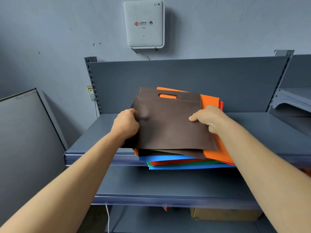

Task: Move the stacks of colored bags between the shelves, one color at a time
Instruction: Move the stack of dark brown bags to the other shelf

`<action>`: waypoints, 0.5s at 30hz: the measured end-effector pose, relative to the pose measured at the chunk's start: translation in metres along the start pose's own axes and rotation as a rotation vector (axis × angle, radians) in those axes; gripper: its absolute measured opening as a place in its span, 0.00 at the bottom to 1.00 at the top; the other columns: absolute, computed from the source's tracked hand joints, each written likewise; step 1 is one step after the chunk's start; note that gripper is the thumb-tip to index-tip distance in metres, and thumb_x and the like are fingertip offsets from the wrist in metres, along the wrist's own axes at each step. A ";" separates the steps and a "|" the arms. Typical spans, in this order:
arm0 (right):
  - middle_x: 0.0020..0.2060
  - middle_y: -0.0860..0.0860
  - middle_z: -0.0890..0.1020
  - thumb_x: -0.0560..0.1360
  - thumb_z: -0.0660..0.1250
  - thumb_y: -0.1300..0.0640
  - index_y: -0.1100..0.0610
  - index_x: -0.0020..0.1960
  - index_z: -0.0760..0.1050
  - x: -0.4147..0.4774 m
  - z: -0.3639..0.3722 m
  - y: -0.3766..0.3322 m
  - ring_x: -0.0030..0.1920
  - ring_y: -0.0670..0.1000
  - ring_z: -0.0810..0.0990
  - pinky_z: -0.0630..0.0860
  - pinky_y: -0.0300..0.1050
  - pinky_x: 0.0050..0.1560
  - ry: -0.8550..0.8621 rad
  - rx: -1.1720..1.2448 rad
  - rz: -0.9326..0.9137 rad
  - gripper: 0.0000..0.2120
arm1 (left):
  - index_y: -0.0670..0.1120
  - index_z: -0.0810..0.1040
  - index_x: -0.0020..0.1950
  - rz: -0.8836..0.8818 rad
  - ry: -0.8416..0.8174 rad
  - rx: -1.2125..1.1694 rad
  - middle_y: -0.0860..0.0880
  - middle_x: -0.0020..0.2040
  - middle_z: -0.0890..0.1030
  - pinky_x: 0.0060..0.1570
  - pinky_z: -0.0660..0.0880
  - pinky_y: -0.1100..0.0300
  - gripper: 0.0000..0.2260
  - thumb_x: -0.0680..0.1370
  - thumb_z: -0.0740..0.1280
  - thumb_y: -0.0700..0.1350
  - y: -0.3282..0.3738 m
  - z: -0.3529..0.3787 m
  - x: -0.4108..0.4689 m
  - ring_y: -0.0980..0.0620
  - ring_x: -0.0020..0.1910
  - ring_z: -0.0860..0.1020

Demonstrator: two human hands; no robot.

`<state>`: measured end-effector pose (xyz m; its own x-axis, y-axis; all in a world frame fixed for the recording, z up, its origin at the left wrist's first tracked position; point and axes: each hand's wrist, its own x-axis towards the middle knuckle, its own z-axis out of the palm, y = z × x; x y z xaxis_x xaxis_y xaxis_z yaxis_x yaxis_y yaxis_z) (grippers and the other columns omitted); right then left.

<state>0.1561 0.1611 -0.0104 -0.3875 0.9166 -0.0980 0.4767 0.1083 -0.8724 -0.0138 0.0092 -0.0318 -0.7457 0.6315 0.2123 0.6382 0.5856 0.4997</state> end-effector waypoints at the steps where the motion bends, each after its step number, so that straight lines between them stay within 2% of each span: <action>1: 0.53 0.58 0.77 0.71 0.70 0.64 0.65 0.56 0.74 -0.002 -0.002 -0.001 0.53 0.57 0.75 0.71 0.48 0.54 -0.017 0.029 0.010 0.15 | 0.44 0.73 0.66 -0.005 0.016 -0.020 0.44 0.63 0.76 0.63 0.70 0.54 0.22 0.73 0.59 0.32 0.001 -0.001 -0.002 0.43 0.62 0.73; 5: 0.59 0.60 0.76 0.73 0.66 0.65 0.66 0.61 0.71 -0.007 -0.001 -0.003 0.54 0.57 0.75 0.72 0.47 0.56 -0.052 -0.037 -0.039 0.17 | 0.47 0.75 0.64 -0.021 0.105 -0.084 0.45 0.64 0.75 0.64 0.69 0.55 0.24 0.71 0.57 0.31 0.006 -0.005 -0.014 0.44 0.62 0.73; 6: 0.62 0.61 0.74 0.75 0.64 0.65 0.66 0.63 0.69 -0.008 0.000 -0.003 0.56 0.57 0.75 0.72 0.45 0.53 -0.065 -0.071 -0.067 0.17 | 0.48 0.75 0.63 -0.029 0.133 -0.111 0.45 0.63 0.75 0.64 0.69 0.54 0.24 0.72 0.57 0.31 0.007 -0.007 -0.017 0.44 0.61 0.73; 8: 0.65 0.62 0.71 0.77 0.59 0.65 0.66 0.67 0.64 -0.010 0.003 -0.002 0.53 0.54 0.72 0.69 0.41 0.44 -0.102 -0.058 -0.139 0.20 | 0.49 0.75 0.63 -0.049 0.190 -0.157 0.45 0.63 0.74 0.65 0.70 0.53 0.23 0.72 0.57 0.31 0.008 -0.012 -0.025 0.44 0.60 0.74; 10: 0.66 0.61 0.69 0.78 0.56 0.66 0.64 0.70 0.62 -0.012 0.007 -0.003 0.51 0.51 0.67 0.66 0.42 0.46 -0.146 -0.006 -0.215 0.21 | 0.49 0.75 0.63 -0.070 0.250 -0.180 0.45 0.62 0.74 0.65 0.69 0.54 0.23 0.73 0.56 0.31 0.007 -0.017 -0.036 0.44 0.59 0.73; 12: 0.66 0.62 0.69 0.78 0.54 0.67 0.64 0.70 0.62 -0.017 0.014 -0.005 0.52 0.54 0.69 0.64 0.42 0.48 -0.155 -0.025 -0.267 0.20 | 0.49 0.75 0.63 -0.099 0.312 -0.186 0.45 0.62 0.72 0.64 0.67 0.57 0.23 0.74 0.55 0.31 0.005 -0.023 -0.049 0.45 0.60 0.72; 15: 0.62 0.62 0.72 0.77 0.56 0.66 0.66 0.65 0.65 -0.028 0.028 -0.009 0.52 0.59 0.73 0.66 0.43 0.45 -0.049 -0.148 -0.328 0.17 | 0.49 0.74 0.64 -0.156 0.403 -0.179 0.46 0.61 0.70 0.61 0.65 0.60 0.24 0.74 0.54 0.31 -0.003 -0.032 -0.072 0.46 0.60 0.71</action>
<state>0.1407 0.1241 -0.0131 -0.5746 0.8046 0.1500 0.4281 0.4517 -0.7828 0.0323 -0.0541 -0.0219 -0.8674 0.2749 0.4147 0.4963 0.5381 0.6813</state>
